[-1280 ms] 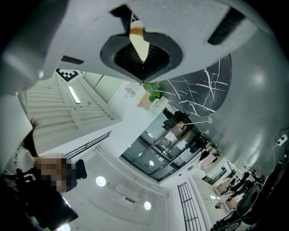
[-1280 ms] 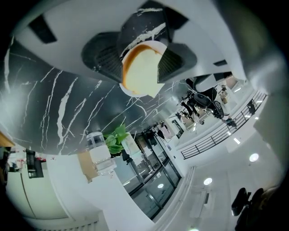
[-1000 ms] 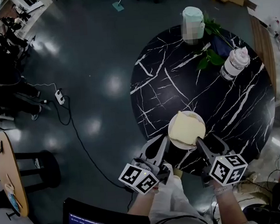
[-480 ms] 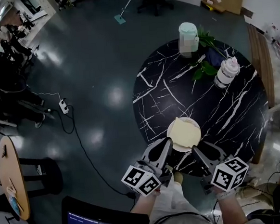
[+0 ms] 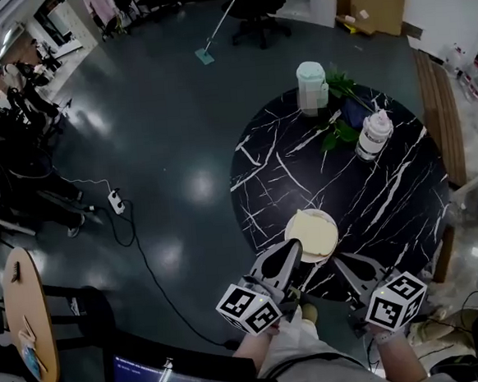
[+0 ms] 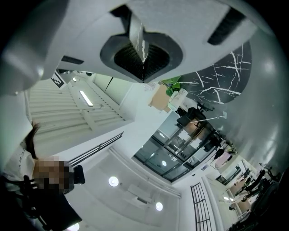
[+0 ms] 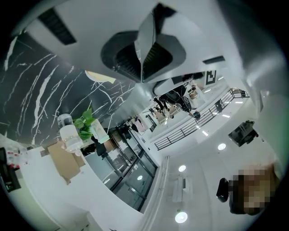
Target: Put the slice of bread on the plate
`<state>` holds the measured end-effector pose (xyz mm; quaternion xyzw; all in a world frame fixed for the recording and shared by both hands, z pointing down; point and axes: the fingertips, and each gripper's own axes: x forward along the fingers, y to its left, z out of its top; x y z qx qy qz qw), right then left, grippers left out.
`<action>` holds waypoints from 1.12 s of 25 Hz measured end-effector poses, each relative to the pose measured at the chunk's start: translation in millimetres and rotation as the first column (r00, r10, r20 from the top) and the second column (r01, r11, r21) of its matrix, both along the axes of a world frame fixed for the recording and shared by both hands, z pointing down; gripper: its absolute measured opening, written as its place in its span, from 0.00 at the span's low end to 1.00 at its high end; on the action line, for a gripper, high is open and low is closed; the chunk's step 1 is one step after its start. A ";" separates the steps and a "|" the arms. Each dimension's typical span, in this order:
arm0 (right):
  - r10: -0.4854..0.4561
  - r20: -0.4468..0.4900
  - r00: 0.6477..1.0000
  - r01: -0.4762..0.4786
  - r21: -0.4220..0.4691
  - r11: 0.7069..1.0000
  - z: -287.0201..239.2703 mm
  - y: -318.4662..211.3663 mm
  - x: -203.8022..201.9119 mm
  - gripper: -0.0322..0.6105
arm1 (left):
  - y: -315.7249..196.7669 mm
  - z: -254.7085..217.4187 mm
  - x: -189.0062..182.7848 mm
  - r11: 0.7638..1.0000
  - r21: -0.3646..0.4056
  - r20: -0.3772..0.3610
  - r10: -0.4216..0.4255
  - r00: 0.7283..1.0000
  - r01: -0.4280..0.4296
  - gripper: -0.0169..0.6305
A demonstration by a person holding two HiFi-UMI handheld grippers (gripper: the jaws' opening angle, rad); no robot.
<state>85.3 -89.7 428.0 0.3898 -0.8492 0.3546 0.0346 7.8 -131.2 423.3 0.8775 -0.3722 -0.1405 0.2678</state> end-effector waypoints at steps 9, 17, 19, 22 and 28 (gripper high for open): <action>-0.023 -0.024 0.999 0.024 0.042 0.999 -23.6 11.0 -1.2 0.07 | 2.3 -28.9 4.2 0.999 0.035 0.018 0.038 0.999 -0.039 0.04; -0.036 -0.036 0.999 0.039 0.068 0.997 -29.9 12.9 -4.3 0.07 | -5.3 -38.1 -5.2 0.998 0.061 0.024 0.025 0.999 -0.026 0.04; -0.037 -0.036 0.999 0.040 0.070 0.997 -29.6 13.2 -5.0 0.06 | -8.7 -38.5 -7.3 0.998 0.065 0.024 0.016 1.000 -0.017 0.04; -0.032 -0.033 0.999 0.034 0.062 0.997 -25.6 13.0 -4.1 0.06 | -11.9 -37.5 -11.2 0.998 0.068 0.021 0.000 1.000 -0.001 0.04; -0.019 -0.032 0.999 0.020 0.045 0.999 -20.0 12.0 0.5 0.06 | -12.6 -30.9 -18.2 0.998 0.052 0.027 -0.021 0.999 0.019 0.04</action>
